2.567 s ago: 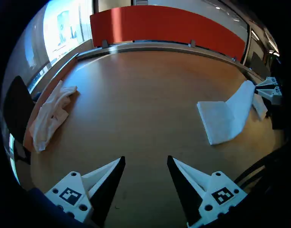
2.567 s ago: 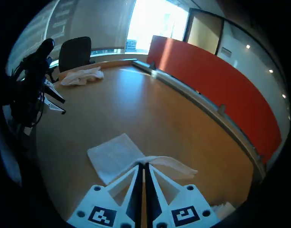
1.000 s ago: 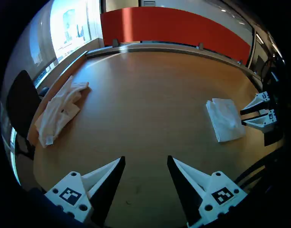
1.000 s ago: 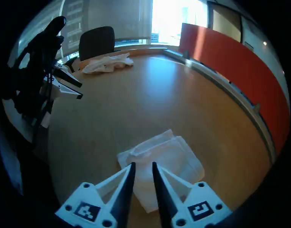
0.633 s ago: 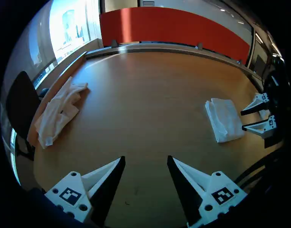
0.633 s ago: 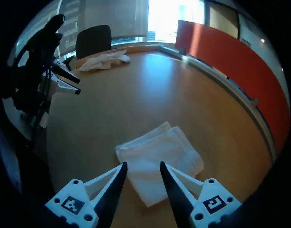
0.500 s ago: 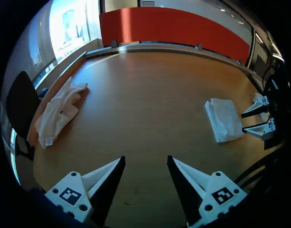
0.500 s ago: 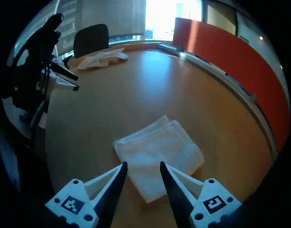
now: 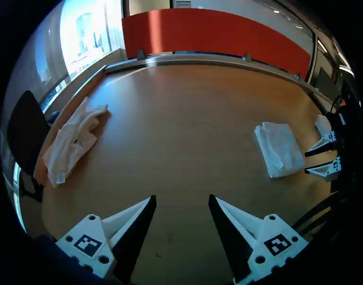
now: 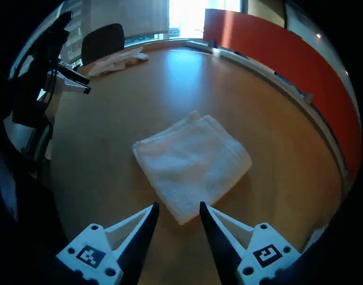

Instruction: Fold towel

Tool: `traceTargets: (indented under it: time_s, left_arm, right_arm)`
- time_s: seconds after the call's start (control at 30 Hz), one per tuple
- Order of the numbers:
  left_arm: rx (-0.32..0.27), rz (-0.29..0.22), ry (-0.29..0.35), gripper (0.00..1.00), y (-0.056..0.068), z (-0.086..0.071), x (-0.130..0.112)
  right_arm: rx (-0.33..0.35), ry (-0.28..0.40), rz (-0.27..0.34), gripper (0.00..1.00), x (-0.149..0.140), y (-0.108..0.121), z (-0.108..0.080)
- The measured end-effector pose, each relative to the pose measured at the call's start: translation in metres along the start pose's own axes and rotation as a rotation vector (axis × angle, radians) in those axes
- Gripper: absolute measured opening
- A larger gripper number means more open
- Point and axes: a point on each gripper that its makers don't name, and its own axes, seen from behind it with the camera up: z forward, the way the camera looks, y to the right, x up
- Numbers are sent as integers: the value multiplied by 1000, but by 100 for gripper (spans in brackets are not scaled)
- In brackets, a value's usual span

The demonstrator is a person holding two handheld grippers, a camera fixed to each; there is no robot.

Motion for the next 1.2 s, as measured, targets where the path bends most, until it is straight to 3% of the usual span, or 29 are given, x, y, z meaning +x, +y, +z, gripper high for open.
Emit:
traceTargets:
  time_s: [0.27,0.47,0.67,0.83,1.2]
  left_arm:
    - [-3,1,-1,81,3,1,0]
    - [-6,3,-4,81,4,1,-2]
    - [-7,1,-4,81,5,2,-2]
    - [-7,2,-4,81,6,2,-2]
    - [-10,3,-5,81,6,3,-2]
  right_arm:
    - [0,-34,13,61,-18,-2,7]
    - [-5,-48,32,43,-25,-1,12]
    - [-8,-44,50,31,-25,0,12]
    - [-12,-40,60,8,-25,1,11]
    - [-30,-19,56,5,-14,4,4]
